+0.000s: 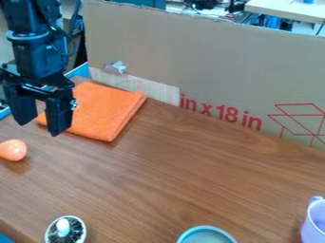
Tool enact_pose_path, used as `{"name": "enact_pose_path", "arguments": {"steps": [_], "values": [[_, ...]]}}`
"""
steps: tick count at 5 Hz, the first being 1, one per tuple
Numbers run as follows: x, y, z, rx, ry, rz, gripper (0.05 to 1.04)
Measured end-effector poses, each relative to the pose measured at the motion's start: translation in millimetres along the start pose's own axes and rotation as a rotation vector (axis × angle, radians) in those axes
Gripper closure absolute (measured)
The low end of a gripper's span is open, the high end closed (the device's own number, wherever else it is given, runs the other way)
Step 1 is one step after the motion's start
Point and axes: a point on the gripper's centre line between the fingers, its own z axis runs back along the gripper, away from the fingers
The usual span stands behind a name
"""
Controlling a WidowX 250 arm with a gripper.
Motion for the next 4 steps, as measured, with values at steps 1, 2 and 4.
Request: {"name": "enact_pose_path", "arguments": {"steps": [1,2,4], "values": [[-1.2,-0.9,-4.7,-0.006,0.019,0.002,0.087],[13.4,-45.2,-2.6,0.015,-0.020,-0.124,0.087],[44.8,-141.5,9.1,-0.033,-0.092,-0.338,0.087]]}}
